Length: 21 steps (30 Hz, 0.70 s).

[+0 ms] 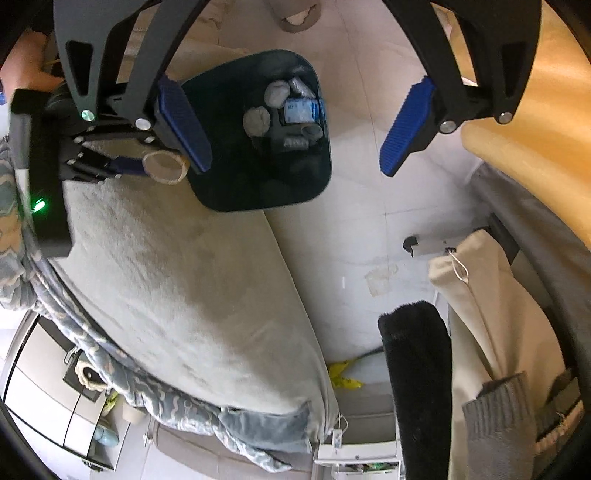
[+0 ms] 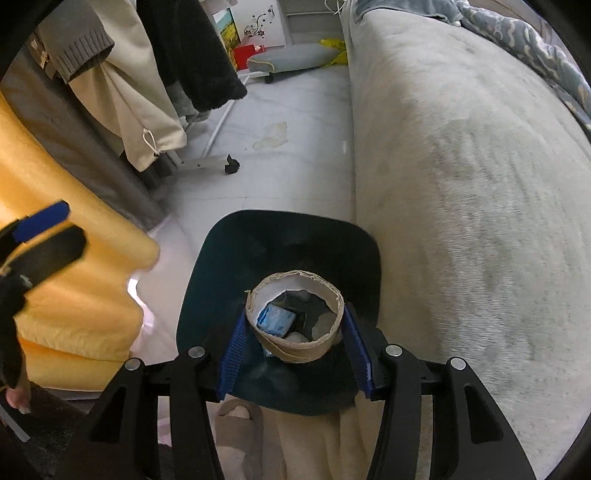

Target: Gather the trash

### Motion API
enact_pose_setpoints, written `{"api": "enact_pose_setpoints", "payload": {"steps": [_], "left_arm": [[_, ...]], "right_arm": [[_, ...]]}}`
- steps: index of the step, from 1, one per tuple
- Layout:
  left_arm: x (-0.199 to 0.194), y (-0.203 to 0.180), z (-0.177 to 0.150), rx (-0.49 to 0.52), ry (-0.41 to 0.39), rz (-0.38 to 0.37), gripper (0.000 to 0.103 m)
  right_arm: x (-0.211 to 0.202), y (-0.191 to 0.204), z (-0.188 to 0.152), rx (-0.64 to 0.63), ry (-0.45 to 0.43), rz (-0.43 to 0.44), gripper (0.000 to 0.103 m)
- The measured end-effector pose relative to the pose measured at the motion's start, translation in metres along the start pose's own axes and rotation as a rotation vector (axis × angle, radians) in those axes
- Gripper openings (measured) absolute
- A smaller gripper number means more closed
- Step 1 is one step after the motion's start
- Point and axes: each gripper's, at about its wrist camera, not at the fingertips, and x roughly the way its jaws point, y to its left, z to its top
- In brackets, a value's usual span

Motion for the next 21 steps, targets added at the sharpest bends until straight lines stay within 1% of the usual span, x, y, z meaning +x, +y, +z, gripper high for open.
{"api": "enact_pose_setpoints", "payload": {"steps": [3,5,6,8,9,10,11,12,13,17,21], "left_arm": [[-0.006,0.000,0.002,0.002,-0.022,0.001,0.091],[-0.011,0.000,0.003,0.006,-0.047,0.011,0.086],[-0.015,-0.001,0.004,0.005,-0.061,0.016,0.086],[-0.021,0.001,0.005,-0.014,-0.085,0.011,0.084],[-0.024,0.002,0.006,-0.036,-0.096,0.002,0.083],[-0.028,0.004,0.006,-0.053,-0.100,-0.005,0.078],[-0.029,0.005,0.006,-0.064,-0.101,-0.007,0.076],[-0.032,0.005,0.006,-0.076,-0.104,-0.014,0.076],[-0.035,0.004,0.005,-0.081,-0.107,-0.023,0.076],[-0.041,-0.007,0.001,-0.053,-0.111,-0.023,0.076],[-0.046,-0.022,-0.001,-0.003,-0.121,-0.019,0.073]], "right_arm": [[0.010,0.002,-0.003,-0.006,0.026,-0.004,0.053],[0.017,0.007,-0.005,-0.030,0.038,-0.008,0.053],[0.020,0.009,-0.006,-0.047,0.045,-0.017,0.053],[0.027,0.012,-0.009,-0.067,0.059,-0.024,0.054],[0.030,0.011,-0.010,-0.071,0.065,-0.023,0.055],[0.032,0.010,-0.010,-0.072,0.071,-0.021,0.057],[0.033,0.010,-0.011,-0.071,0.074,-0.018,0.062],[0.032,0.008,-0.011,-0.069,0.070,-0.017,0.067],[0.031,0.007,-0.012,-0.065,0.064,-0.017,0.069],[0.025,0.003,-0.019,-0.064,0.041,0.000,0.069],[0.006,0.002,-0.026,-0.076,-0.011,-0.009,0.071]]}}
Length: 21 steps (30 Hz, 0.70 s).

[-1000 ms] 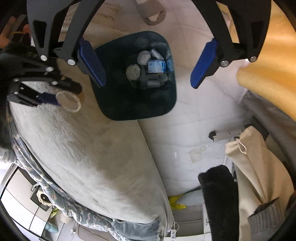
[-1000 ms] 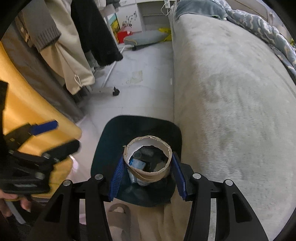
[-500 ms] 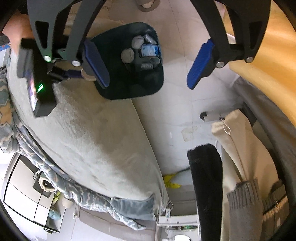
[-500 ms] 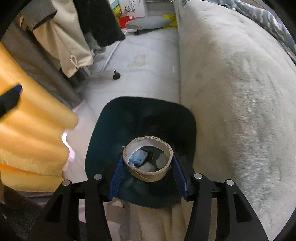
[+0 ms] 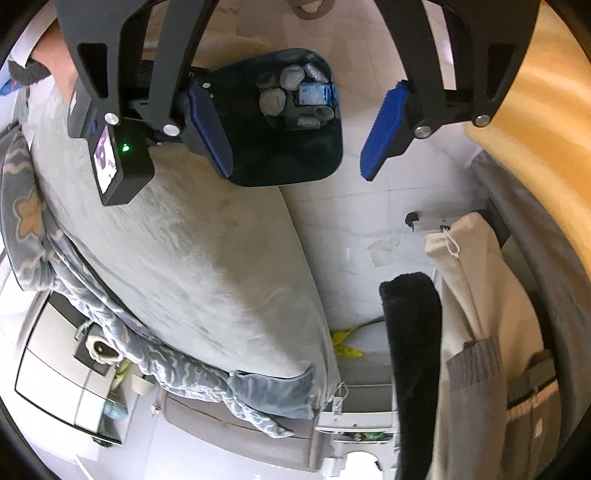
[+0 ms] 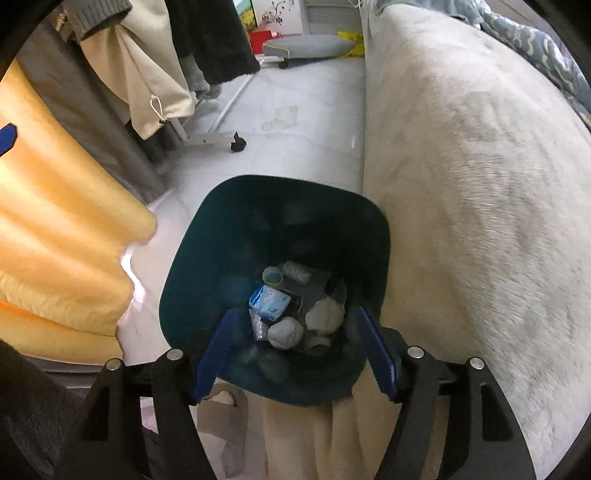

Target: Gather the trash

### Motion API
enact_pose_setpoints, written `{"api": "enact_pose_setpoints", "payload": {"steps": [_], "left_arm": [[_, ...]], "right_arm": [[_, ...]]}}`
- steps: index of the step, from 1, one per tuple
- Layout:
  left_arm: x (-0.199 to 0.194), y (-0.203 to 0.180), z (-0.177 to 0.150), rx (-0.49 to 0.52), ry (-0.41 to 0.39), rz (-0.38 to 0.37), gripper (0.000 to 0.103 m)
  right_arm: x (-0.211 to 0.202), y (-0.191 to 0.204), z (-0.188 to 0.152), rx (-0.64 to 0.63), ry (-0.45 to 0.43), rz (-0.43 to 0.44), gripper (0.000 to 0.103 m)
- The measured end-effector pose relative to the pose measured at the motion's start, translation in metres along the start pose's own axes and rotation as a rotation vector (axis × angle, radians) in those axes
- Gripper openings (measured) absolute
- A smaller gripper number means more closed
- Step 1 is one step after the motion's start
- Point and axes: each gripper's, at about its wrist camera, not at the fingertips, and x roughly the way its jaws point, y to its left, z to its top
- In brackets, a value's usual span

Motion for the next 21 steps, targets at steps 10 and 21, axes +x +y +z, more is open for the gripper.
{"api": "enact_pose_setpoints", "payload": {"steps": [10,21], "left_arm": [[-0.023,-0.040,-0.001,0.053,-0.086,-0.028,0.096],[-0.080,-0.091,-0.007,0.125,-0.268,0.008,0.100]], "right_arm": [[-0.104,-0.045,-0.019,0.107,-0.258,-0.082,0.100],[-0.232,-0.087,-0.095,0.175,-0.518,-0.268,0.100]]}}
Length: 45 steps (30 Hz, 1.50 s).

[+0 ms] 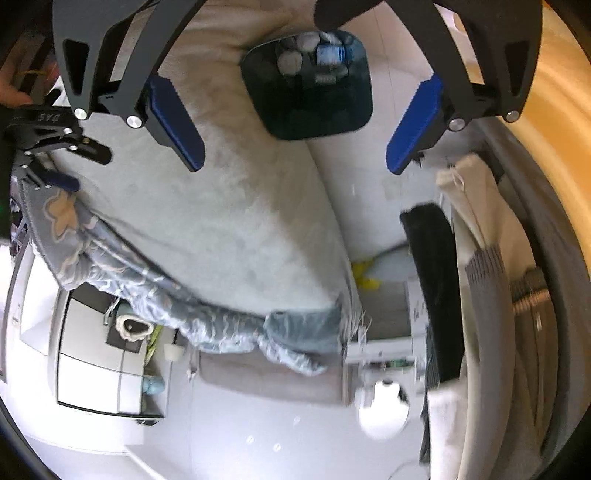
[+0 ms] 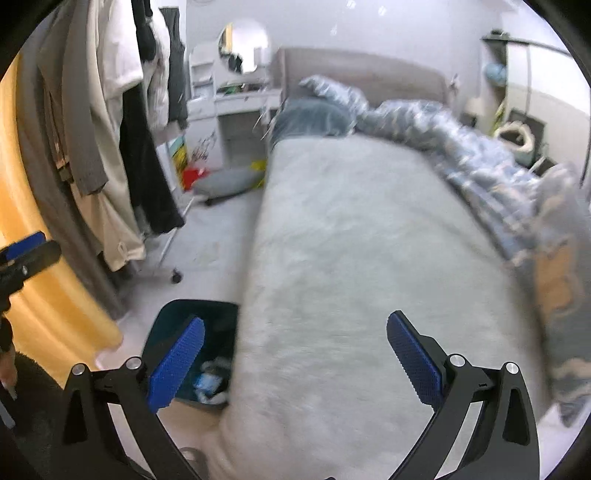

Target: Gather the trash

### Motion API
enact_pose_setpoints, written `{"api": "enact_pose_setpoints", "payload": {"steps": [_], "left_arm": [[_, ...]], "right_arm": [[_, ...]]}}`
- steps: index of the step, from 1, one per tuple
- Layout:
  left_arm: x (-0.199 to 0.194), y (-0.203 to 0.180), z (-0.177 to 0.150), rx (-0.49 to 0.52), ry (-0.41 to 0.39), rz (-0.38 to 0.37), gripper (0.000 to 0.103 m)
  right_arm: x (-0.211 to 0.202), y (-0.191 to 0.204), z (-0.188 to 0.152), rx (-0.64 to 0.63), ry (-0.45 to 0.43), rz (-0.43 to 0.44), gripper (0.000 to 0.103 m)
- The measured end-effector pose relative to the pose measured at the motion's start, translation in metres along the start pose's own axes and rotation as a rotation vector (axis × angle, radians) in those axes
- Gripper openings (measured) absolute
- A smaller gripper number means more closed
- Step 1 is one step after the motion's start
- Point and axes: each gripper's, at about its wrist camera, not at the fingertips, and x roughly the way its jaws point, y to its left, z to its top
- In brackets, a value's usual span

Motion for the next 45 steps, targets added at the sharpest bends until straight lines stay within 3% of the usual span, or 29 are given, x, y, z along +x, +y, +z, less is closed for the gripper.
{"api": "enact_pose_setpoints", "payload": {"steps": [6,14,20,23,31,45], "left_arm": [[-0.022,-0.020,-0.006,0.066,-0.034,0.038,0.100],[-0.033,-0.019,-0.020,0.072,-0.002,0.081,0.100],[-0.046,-0.012,-0.033,0.021,-0.003,0.068,0.100],[-0.051,-0.012,-0.035,0.016,-0.010,0.070,0.100],[-0.057,-0.021,-0.039,0.059,-0.008,0.069,0.100],[-0.056,-0.024,-0.041,0.075,0.004,0.069,0.100]], "right_arm": [[-0.054,-0.040,-0.013,0.055,-0.067,-0.016,0.100],[-0.100,-0.057,-0.034,0.074,-0.124,-0.073,0.100],[-0.128,-0.072,-0.058,0.076,-0.149,-0.118,0.100],[-0.131,-0.081,-0.061,0.118,-0.167,-0.059,0.100],[-0.128,-0.071,-0.062,0.076,-0.168,0.016,0.100],[-0.126,-0.073,-0.063,0.103,-0.159,0.038,0.100]]}}
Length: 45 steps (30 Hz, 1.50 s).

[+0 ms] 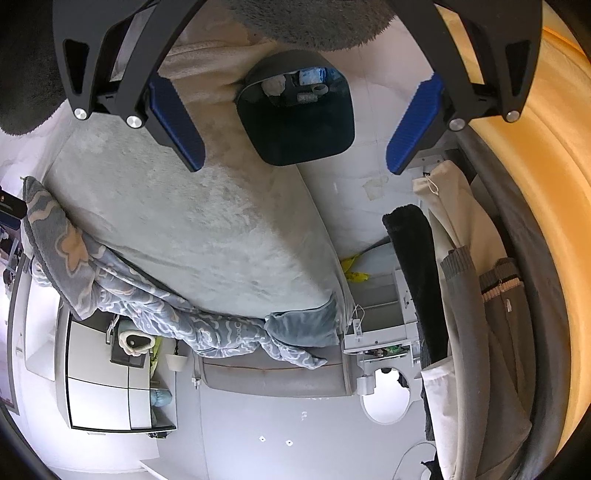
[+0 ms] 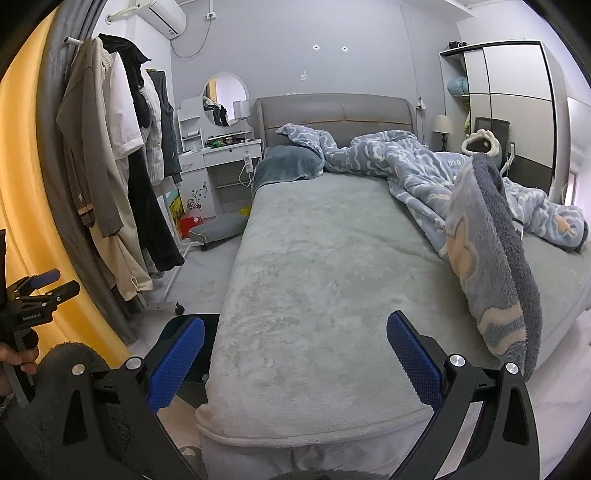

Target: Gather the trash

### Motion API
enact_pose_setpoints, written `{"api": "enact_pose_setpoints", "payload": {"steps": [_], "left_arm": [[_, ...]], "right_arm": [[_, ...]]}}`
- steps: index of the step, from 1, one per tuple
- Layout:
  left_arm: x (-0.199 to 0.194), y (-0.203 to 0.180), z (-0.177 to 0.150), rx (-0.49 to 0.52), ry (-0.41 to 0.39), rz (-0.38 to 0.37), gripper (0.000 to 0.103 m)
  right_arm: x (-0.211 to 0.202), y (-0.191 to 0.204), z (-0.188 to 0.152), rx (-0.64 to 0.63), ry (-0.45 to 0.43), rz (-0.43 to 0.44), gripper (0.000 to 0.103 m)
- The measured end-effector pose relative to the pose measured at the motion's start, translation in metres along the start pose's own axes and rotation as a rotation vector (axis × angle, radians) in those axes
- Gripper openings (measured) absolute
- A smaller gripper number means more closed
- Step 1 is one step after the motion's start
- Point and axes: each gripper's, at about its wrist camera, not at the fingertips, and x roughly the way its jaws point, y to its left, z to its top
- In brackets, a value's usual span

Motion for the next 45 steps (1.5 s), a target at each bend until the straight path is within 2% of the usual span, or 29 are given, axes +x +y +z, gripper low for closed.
{"api": "enact_pose_setpoints", "payload": {"steps": [45], "left_arm": [[-0.0011,0.0002,-0.0003,-0.013,0.001,-0.003,0.100]], "right_arm": [[0.0006,0.0001,0.0000,-0.007,0.007,0.000,0.100]]}}
